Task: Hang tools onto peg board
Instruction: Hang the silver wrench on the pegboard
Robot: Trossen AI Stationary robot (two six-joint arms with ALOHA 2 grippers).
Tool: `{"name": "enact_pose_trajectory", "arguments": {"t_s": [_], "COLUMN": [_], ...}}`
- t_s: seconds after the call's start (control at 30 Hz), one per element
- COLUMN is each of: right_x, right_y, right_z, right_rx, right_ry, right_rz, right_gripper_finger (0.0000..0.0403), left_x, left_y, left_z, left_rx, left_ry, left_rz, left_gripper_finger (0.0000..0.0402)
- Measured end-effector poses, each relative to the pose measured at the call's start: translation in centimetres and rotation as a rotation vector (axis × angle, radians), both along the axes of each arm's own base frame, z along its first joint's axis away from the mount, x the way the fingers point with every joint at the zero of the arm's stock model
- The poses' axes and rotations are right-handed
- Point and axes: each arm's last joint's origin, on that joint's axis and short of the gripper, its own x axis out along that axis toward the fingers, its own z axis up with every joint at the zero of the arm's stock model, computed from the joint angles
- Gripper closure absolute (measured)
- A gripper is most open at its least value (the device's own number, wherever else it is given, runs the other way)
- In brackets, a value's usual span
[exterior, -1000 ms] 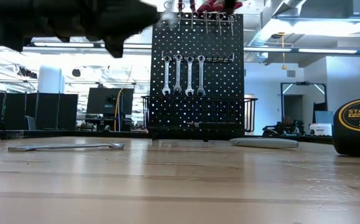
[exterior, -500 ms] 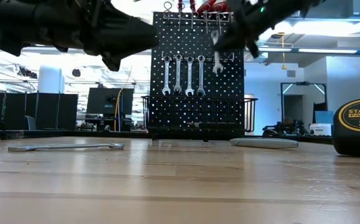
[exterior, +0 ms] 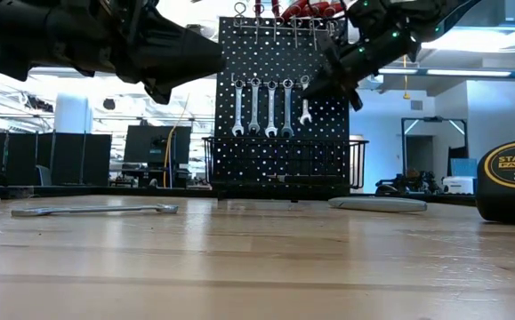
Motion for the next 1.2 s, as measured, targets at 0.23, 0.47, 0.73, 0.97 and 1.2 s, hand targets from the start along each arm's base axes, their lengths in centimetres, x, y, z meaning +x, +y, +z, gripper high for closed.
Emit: {"name": "enact_pose_trajectory", "arguments": {"t_s": [0.23, 0.47, 0.73, 0.97, 1.2], "right_x": [-0.5, -0.2, -0.5, -0.6, -0.1], "right_y": [-0.8, -0.8, -1.2, -1.3, -1.8], "right_z": [0.1, 0.8, 0.8, 0.6, -0.5], "right_rx": [0.024, -0.003, 0.03, 0.061, 0.086], "right_ry": [-0.016, -0.095, -0.102, -0.096, -0.08], "right_rz": [-0.04, 0.008, -0.014, -0.029, -0.046], "right_gripper_finger": [0.039, 0.039, 0.0389, 0.0389, 0.0388], "left_x": [0.0, 0.0, 0.0, 0.0, 0.0], "left_y": [0.0, 0.0, 0.0, 0.0, 0.0], "left_z": [0.0, 0.0, 0.0, 0.0, 0.0], "left_rx": [0.0, -0.001, -0.001, -0.001, -0.002], "left_ry": [0.002, 0.002, 0.005, 0.005, 0.005], "left_rz": [0.0, 0.0, 0.001, 0.002, 0.003], "left_gripper_finger": [0.0283, 0.0283, 0.0283, 0.0283, 0.0283]}}
